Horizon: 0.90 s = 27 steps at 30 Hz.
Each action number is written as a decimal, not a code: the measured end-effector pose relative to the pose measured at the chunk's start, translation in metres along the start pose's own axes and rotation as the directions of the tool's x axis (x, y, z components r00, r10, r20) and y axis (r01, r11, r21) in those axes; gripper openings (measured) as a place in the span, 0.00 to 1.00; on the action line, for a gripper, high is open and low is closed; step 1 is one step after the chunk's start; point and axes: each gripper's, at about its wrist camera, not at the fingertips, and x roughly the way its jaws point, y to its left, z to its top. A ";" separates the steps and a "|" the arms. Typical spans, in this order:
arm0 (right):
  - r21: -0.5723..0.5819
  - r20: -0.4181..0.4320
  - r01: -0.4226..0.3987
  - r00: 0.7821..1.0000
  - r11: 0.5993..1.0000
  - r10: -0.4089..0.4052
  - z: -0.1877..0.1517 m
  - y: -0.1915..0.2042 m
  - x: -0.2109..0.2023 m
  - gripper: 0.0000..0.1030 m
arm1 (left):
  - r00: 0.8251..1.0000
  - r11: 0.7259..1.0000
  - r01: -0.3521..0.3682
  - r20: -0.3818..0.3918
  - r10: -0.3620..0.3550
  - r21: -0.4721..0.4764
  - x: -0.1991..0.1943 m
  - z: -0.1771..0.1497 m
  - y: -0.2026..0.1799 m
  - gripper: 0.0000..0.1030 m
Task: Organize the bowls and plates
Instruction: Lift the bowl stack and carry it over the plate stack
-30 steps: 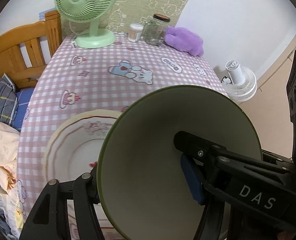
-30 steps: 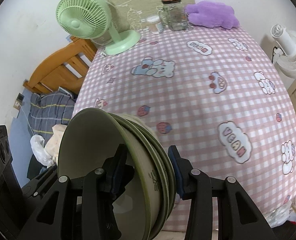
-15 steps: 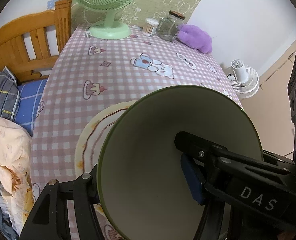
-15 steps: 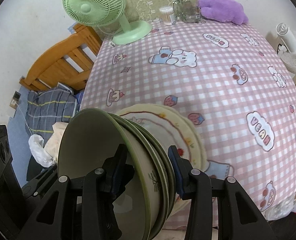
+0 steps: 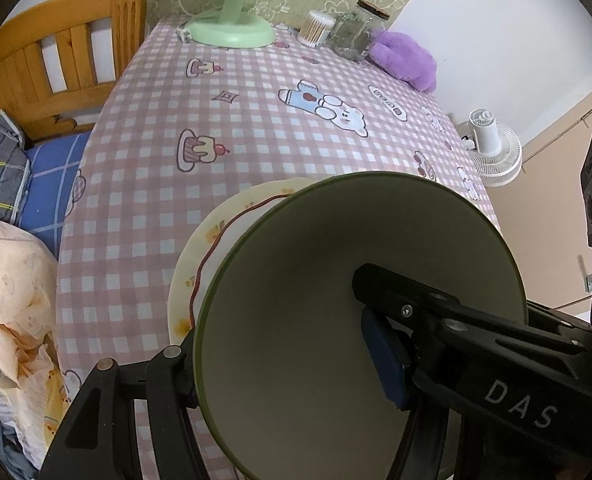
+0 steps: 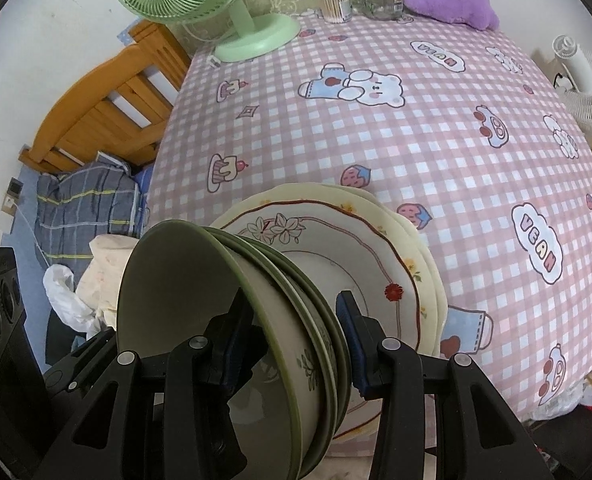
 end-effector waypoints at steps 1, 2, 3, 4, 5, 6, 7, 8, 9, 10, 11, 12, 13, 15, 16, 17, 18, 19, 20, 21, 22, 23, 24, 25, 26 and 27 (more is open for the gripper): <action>0.003 -0.005 0.005 1.000 1.000 -0.005 0.001 0.000 0.002 0.44 | 1.000 1.000 0.002 -0.004 -0.002 0.000 0.001 0.001 0.000 0.64; 0.005 -0.009 0.007 1.000 1.000 -0.007 0.001 -0.001 0.003 0.44 | 1.000 1.000 0.003 -0.007 -0.003 0.001 0.002 0.001 0.001 0.64; 0.009 -0.012 0.009 1.000 1.000 -0.009 0.001 -0.001 0.003 0.44 | 1.000 1.000 0.003 -0.006 -0.003 0.005 0.002 0.002 0.000 0.64; 0.010 -0.010 0.012 1.000 1.000 -0.012 0.002 -0.001 0.004 0.44 | 1.000 1.000 0.004 -0.006 -0.004 0.006 0.003 0.003 0.001 0.64; 0.010 -0.009 0.016 1.000 1.000 -0.016 0.003 0.000 0.004 0.44 | 1.000 1.000 0.005 -0.007 -0.005 0.006 0.003 0.003 0.001 0.64; 0.010 -0.008 0.020 1.000 1.000 -0.020 0.003 0.000 0.005 0.44 | 1.000 1.000 0.004 -0.007 -0.004 0.008 0.004 0.004 0.001 0.64; 0.010 -0.007 0.025 1.000 1.000 -0.025 0.004 0.000 0.005 0.44 | 1.000 1.000 0.000 -0.006 0.000 0.011 0.004 0.005 0.000 0.64; 0.009 -0.006 0.033 0.999 0.999 -0.033 0.005 0.000 0.006 0.44 | 1.000 1.000 -0.002 -0.006 0.002 0.015 0.005 0.006 -0.001 0.64; 0.012 -0.005 0.038 0.999 0.999 -0.038 0.006 0.000 0.006 0.44 | 1.000 1.000 -0.004 -0.006 0.004 0.019 0.005 0.006 -0.001 0.64; 0.015 -0.004 0.040 0.999 0.999 -0.040 0.006 0.000 0.007 0.44 | 1.000 1.000 -0.005 -0.006 0.005 0.023 0.006 0.007 -0.002 0.64; 0.017 -0.004 0.041 0.999 0.999 -0.041 0.006 -0.001 0.007 0.44 | 1.000 1.000 -0.006 -0.006 0.006 0.027 0.006 0.007 -0.002 0.64; 0.019 -0.004 0.042 0.999 0.999 -0.042 0.006 -0.002 0.007 0.44 | 1.000 1.000 -0.007 -0.006 0.007 0.031 0.007 0.008 -0.003 0.64; 0.021 -0.002 0.043 0.999 0.999 -0.043 0.006 -0.002 0.008 0.44 | 1.000 0.999 -0.010 -0.006 0.011 0.035 0.007 0.008 -0.003 0.64; 0.023 0.006 0.044 0.999 0.999 -0.044 0.007 -0.003 0.008 0.44 | 1.000 0.999 -0.023 0.002 0.022 0.048 0.008 0.009 -0.005 0.64; 0.024 0.012 0.045 0.999 0.999 -0.046 0.007 -0.004 0.009 0.45 | 1.000 0.998 -0.029 0.006 0.029 0.058 0.008 0.009 -0.006 0.64; 0.022 0.022 0.050 0.998 0.998 -0.051 0.007 -0.004 0.009 0.45 | 0.999 0.997 -0.041 0.012 0.040 0.072 0.009 0.010 -0.009 0.64; 0.018 0.030 0.055 0.998 0.998 -0.055 0.006 -0.004 0.009 0.46 | 0.999 0.996 -0.048 0.015 0.047 0.079 0.009 0.010 -0.010 0.64; 0.016 0.038 0.057 0.998 0.998 -0.058 0.006 -0.004 0.010 0.46 | 0.998 0.994 -0.056 0.020 0.054 0.089 0.010 0.010 -0.011 0.64; 0.015 0.046 0.059 0.997 0.998 -0.059 0.005 -0.004 0.010 0.47 | 0.998 0.993 -0.065 0.025 0.063 0.098 0.010 0.009 -0.013 0.64; 0.018 0.055 0.061 0.997 0.998 -0.062 0.004 -0.005 0.010 0.47 | 0.997 0.992 -0.070 0.028 0.068 0.104 0.010 0.009 -0.014 0.64; 0.020 0.061 0.064 0.996 0.998 -0.065 0.004 -0.005 0.009 0.47 | 0.997 0.991 -0.076 0.031 0.073 0.110 0.010 0.009 -0.015 0.64; 0.023 0.070 0.066 0.995 0.998 -0.068 0.002 -0.006 0.009 0.47 | 0.996 0.990 -0.082 0.034 0.078 0.116 0.010 0.008 -0.016 0.64; 0.029 0.076 0.066 0.995 0.997 -0.068 0.001 -0.006 0.009 0.47 | 0.996 0.989 -0.087 0.032 0.084 0.122 0.009 0.007 -0.017 0.64; 0.038 0.076 0.065 0.995 0.997 -0.067 -0.001 -0.007 0.008 0.48 | 0.996 0.988 -0.090 0.032 0.087 0.125 0.008 0.005 -0.017 0.64; 0.046 0.077 0.064 0.995 0.997 -0.068 -0.004 -0.008 0.008 0.48 | 0.995 0.987 -0.095 0.030 0.092 0.128 0.008 0.002 -0.017 0.65; 0.051 0.076 0.066 0.995 0.997 -0.070 -0.007 -0.008 0.008 0.49 | 0.995 0.987 -0.098 0.025 0.095 0.129 0.008 0.000 -0.017 0.66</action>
